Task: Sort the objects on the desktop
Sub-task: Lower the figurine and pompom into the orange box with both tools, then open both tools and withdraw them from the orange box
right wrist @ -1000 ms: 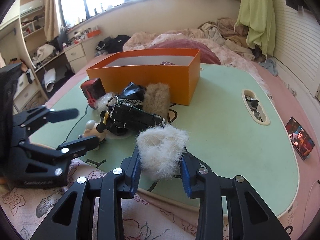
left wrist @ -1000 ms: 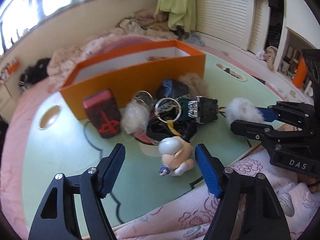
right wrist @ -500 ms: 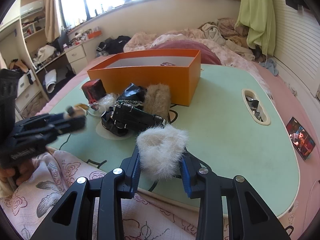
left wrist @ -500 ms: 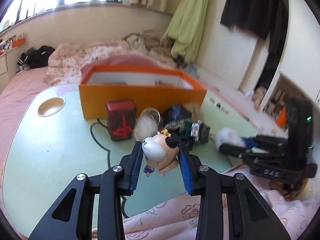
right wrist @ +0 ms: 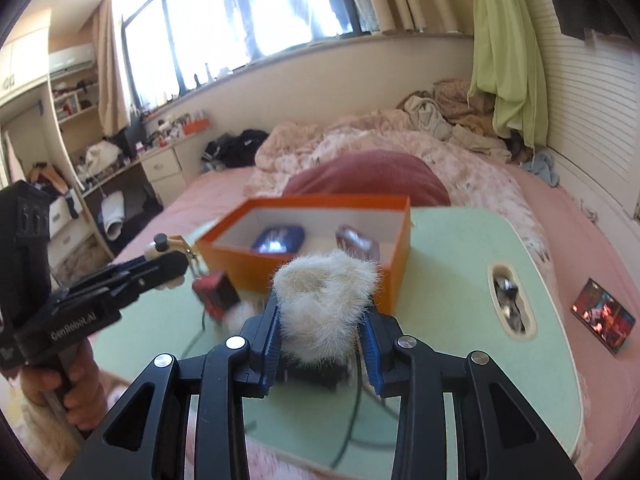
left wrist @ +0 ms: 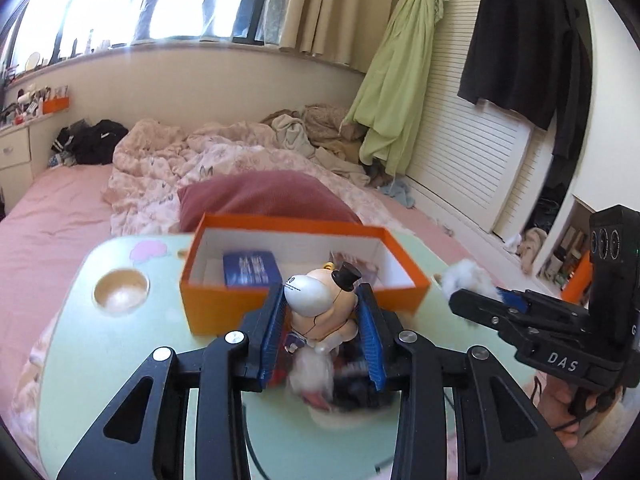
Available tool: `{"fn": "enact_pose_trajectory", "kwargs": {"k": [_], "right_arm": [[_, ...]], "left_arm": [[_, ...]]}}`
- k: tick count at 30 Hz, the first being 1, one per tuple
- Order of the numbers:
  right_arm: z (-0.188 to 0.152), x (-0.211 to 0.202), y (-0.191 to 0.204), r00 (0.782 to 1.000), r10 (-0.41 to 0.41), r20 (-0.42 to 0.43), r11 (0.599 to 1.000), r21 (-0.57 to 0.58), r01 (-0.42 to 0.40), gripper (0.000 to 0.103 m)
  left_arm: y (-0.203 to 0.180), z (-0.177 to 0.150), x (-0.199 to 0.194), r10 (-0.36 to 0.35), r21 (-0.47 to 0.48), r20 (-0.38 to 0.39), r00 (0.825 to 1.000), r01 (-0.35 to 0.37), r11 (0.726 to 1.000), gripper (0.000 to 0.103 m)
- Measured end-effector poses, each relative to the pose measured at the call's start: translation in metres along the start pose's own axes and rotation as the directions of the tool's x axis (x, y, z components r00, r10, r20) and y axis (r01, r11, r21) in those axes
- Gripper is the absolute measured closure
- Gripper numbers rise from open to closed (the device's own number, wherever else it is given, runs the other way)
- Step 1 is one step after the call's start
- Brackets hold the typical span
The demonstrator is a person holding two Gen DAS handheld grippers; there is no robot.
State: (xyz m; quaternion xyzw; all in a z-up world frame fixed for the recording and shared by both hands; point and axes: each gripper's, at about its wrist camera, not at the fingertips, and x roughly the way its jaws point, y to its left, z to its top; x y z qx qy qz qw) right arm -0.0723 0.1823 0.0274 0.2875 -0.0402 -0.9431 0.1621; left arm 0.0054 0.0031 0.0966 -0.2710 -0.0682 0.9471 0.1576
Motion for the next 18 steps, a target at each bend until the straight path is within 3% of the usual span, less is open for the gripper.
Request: {"fn": "enact_pose_trajectory", "kwargs": {"k": [8,10,13,14,16,18], "right_arm": [[0.051,0.088,-0.012,0.989,-0.082,-0.124,0.996,0.027,0.086,0.067],[0.057,0.102,-0.02,0.984,-0.075,-0.162,0.994,0.069,0.087,0.048],[0.063,0.098,-0.036,0.987,-0.05,-0.152,0.985,0.158,0.074,0.038],[0.063,0.094,-0.039,0.989,-0.045,-0.143,0.983,0.169,0.069,0.038],[0.059,0.079,-0.04,0.991,-0.046,-0.124,0.985,0.158,0.065,0.038],[0.054,0.063,-0.039,0.994,-0.057,-0.098,0.988,0.139,0.07,0.038]], "left_arm": [[0.014,0.054,0.069,0.129,0.05,-0.082,0.988,-0.126,0.991,0.065],[0.021,0.057,0.084,0.127,0.032,-0.121,0.984,-0.124,0.992,0.061],[0.028,0.054,0.08,0.127,0.001,-0.127,0.984,-0.128,0.992,0.061],[0.028,0.052,0.074,0.124,-0.006,-0.113,0.986,-0.126,0.992,0.058],[0.03,0.047,0.058,0.12,-0.02,-0.081,0.989,-0.122,0.992,0.035],[0.029,0.042,0.043,0.13,-0.023,-0.05,0.99,-0.131,0.991,0.03]]}}
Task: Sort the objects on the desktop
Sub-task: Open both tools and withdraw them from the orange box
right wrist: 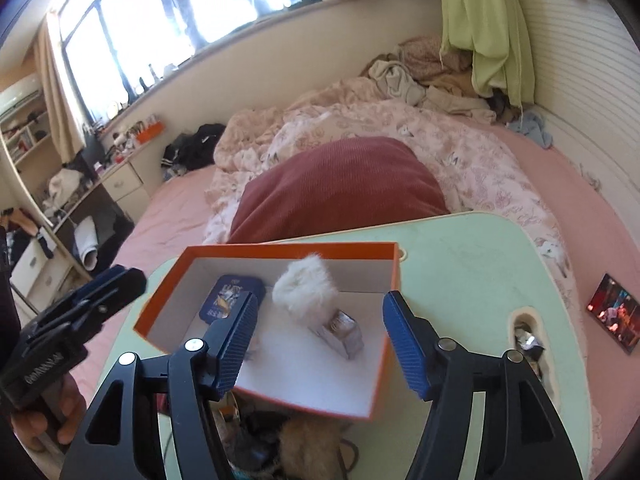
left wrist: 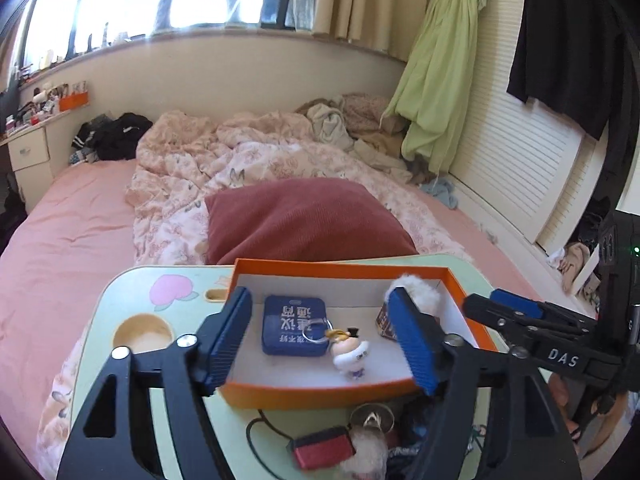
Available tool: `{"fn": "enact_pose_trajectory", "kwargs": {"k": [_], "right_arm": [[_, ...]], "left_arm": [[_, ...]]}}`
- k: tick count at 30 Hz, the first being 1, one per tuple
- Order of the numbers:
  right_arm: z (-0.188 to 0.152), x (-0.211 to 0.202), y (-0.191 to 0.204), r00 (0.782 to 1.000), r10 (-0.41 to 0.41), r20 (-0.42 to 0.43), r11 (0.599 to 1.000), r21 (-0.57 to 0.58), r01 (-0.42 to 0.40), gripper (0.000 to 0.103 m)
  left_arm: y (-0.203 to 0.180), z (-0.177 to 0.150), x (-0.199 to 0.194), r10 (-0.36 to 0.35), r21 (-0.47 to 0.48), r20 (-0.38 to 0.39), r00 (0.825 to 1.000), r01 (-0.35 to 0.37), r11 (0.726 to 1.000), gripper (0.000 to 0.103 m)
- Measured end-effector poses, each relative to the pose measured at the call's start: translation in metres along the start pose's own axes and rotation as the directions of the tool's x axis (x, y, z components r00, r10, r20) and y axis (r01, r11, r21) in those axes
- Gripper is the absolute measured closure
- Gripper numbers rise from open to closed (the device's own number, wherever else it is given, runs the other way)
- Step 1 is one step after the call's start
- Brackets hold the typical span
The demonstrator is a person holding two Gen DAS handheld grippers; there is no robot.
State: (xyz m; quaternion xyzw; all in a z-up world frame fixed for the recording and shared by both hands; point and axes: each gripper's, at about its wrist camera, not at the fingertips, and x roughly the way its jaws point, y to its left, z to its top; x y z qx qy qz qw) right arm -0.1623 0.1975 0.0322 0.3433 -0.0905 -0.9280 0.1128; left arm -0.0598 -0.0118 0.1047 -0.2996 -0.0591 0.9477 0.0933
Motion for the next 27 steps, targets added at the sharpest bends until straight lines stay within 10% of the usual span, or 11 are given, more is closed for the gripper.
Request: {"fn": "enact_pose_trajectory", "kwargs": {"k": [9,16,19,27], "right_arm": [[-0.075,-0.049,0.016,0.999,-0.015,-0.04,0.994,-0.108,0.01,0.03],[-0.139,-0.025,0.039,0.957,-0.207,-0.202,0.929,-0.346,0.129,0.02],[-0.139,-0.02,0.031,0.954,-0.193,-0.229,0.941,-0.32,0.114,0.012],[-0.14,-0.016,0.013,0.961,-0.145,-0.237,0.966,-0.243,0.086,0.005]], "left_arm": [[-0.011,-0.079,-0.03,-0.026,0.003,-0.142,0.99,0.027,1.0,0.029],[-0.003,-0.124,-0.01,-0.004,-0.023,-0.293,0.956,-0.003,1.0,0.028],[-0.006,-0.128,-0.001,0.102,0.043,-0.317,0.943,-0.093,0.995,0.0],[-0.012,-0.136,0.006,0.143,0.088,-0.316,0.938,-0.121,0.989,0.0]]}}
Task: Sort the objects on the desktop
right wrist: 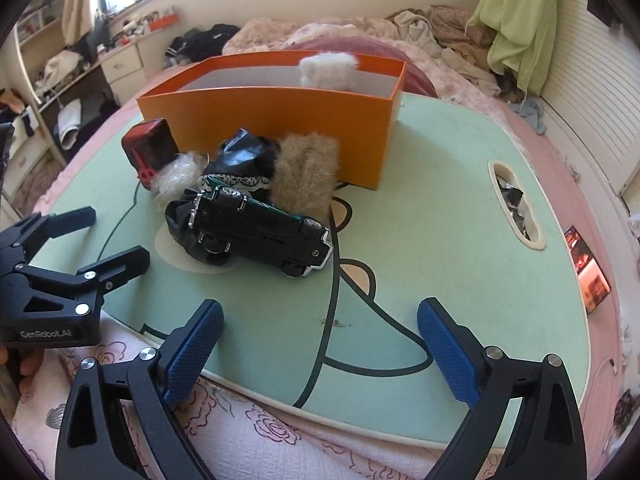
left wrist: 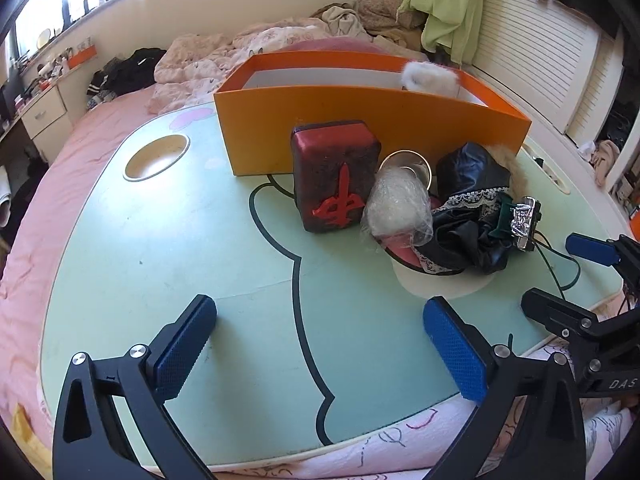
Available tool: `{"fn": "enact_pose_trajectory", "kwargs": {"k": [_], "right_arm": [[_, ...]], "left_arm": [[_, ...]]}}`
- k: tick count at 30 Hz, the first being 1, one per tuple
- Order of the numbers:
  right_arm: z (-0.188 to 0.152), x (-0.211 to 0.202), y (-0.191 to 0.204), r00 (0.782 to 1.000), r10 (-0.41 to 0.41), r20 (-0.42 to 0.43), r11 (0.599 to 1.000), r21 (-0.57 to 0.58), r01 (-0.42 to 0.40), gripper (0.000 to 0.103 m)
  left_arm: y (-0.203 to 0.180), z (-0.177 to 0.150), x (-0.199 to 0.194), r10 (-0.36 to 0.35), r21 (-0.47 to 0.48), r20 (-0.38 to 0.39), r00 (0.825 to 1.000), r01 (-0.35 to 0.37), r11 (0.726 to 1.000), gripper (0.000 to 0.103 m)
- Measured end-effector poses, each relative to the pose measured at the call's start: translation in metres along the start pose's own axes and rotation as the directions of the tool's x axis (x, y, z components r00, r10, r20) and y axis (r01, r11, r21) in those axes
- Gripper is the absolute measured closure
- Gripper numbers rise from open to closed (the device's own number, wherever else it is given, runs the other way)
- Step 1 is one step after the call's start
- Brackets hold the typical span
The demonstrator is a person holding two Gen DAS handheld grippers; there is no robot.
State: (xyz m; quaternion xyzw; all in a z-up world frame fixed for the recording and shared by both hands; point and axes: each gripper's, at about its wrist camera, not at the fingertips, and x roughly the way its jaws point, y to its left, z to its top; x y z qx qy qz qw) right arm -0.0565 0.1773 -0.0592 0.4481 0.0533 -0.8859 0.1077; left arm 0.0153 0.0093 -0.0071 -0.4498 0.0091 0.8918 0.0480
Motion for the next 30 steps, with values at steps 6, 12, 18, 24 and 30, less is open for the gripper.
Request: {"fn": "enact_pose_trajectory", "kwargs": {"k": [6,12,18,24,30], "right_arm": [[0.0,-0.004,0.001,1.0,0.007,0.012,1.0,0.02,-0.007,0.005],[0.002,-0.006,-0.004,0.998,0.049,0.03,0.998,0.042,-0.051,0.004],[0.002,-0.008,-0.005,0.996,0.077,0.042,0.995,0.059,-0.08,0.003],[0.001,-0.01,-0.009,0.994,0.095,0.051,0.993,0.072,-0.099,0.003],[0.001,-0.01,-0.01,0.994,0.098,0.054,0.992,0.075,-0.102,0.003]], "left_arm": [[0.001,0.001,-0.003,-0.001,-0.002,0.002,1.0,0.001,1.0,0.0],[0.001,0.001,-0.002,-0.001,-0.001,0.002,1.0,0.001,1.0,0.0],[0.002,0.002,-0.003,-0.002,-0.002,0.002,1.0,0.002,1.0,0.0],[0.001,0.001,-0.002,-0.002,-0.001,0.002,1.0,0.002,1.0,0.0],[0.002,0.001,-0.003,-0.002,-0.001,0.002,1.0,0.002,1.0,0.0]]}}
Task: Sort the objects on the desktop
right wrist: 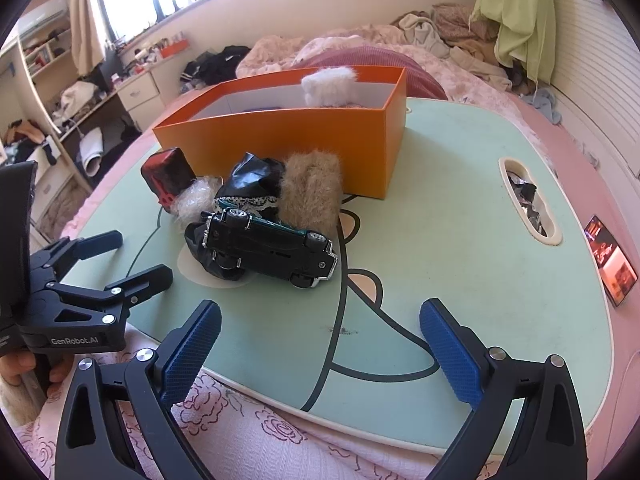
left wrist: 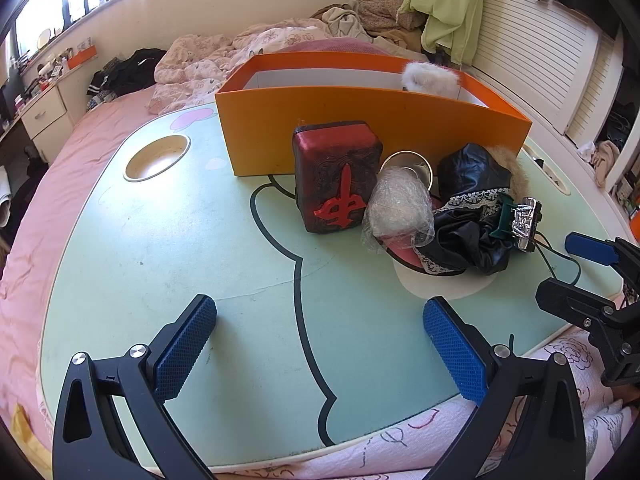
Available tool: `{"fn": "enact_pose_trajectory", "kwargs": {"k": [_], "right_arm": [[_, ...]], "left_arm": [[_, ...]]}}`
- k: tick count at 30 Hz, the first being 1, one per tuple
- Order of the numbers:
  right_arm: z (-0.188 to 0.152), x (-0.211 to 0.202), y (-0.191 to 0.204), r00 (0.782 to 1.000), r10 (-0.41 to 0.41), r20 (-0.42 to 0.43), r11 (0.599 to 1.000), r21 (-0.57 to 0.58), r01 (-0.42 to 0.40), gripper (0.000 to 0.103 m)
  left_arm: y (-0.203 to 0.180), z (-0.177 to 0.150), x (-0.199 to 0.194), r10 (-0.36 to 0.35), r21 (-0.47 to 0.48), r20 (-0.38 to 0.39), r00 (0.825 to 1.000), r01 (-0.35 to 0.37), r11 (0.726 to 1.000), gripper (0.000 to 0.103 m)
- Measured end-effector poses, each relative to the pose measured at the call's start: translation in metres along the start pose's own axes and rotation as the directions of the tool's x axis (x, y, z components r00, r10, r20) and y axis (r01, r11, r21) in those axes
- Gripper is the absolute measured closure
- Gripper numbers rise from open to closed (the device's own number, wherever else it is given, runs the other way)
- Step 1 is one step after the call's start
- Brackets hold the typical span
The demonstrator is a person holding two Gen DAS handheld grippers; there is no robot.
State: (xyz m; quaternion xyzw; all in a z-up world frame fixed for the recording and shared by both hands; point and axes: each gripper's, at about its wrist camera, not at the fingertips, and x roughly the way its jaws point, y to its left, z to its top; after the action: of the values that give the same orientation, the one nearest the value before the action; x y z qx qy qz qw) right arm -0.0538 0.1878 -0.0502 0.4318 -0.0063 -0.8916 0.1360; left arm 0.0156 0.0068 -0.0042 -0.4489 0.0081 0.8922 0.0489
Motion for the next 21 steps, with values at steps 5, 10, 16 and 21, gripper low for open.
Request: {"fn": "enact_pose_trajectory", "kwargs": {"k": [5,10,16,21], "right_arm": [[0.0,0.0,0.0,1.0,-0.001,0.0,1.0,0.0,0.001,0.003],[0.0,0.006,0.01,0.996,-0.078,-0.032,0.995,-0.057,0.076,0.003],[0.0,0.012,0.015,0.992,-0.113,-0.06,0.989,-0.101,0.106,0.0],[-0.001,0.012,0.014,0.992,-0.114,-0.062,0.989,-0.103,0.108,0.0]], "left_arm": [[0.0,0.0,0.0,0.0,0.0,0.0,1.0,0.0,1.0,0.0],[0.0,-0.001,0.0,-0.001,0.0,0.0,1.0,0.001,1.0,0.0],[0.0,-0.001,0.0,0.0,0.001,0.0,1.0,0.0,1.0,0.0],[0.001,0.001,0.0,0.0,0.001,0.001,1.0,0.0,1.0,0.0]]}}
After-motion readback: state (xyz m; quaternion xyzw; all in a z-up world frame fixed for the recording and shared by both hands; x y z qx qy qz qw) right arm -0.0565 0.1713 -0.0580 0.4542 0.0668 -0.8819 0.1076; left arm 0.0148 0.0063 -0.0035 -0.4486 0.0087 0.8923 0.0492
